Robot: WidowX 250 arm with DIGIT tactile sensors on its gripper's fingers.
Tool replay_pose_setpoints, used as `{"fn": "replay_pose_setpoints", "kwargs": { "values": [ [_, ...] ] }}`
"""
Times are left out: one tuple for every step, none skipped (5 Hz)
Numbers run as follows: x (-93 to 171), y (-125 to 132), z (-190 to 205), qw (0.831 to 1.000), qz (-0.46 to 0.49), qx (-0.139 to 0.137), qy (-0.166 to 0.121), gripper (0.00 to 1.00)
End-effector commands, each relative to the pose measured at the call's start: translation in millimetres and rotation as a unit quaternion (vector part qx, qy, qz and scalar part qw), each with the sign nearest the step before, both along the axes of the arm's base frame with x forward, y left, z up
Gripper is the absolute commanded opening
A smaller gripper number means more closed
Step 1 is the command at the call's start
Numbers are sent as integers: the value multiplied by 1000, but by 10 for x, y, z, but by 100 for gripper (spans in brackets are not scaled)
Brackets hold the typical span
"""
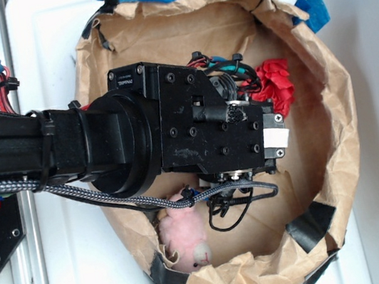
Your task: Grab the white paper.
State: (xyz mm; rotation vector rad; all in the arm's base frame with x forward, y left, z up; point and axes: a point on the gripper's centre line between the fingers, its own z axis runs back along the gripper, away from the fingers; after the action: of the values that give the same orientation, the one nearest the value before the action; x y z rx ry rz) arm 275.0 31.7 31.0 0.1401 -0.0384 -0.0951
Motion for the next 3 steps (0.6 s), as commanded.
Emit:
{"fn": "replay_pose_setpoints", "kwargs": {
  "values": [
    [18,9,661,998,42,-16,-47,0],
    [127,73,1161,987,128,-42,-88,0],
    [160,133,1407,983,142,-65,-93,0]
  ]
}}
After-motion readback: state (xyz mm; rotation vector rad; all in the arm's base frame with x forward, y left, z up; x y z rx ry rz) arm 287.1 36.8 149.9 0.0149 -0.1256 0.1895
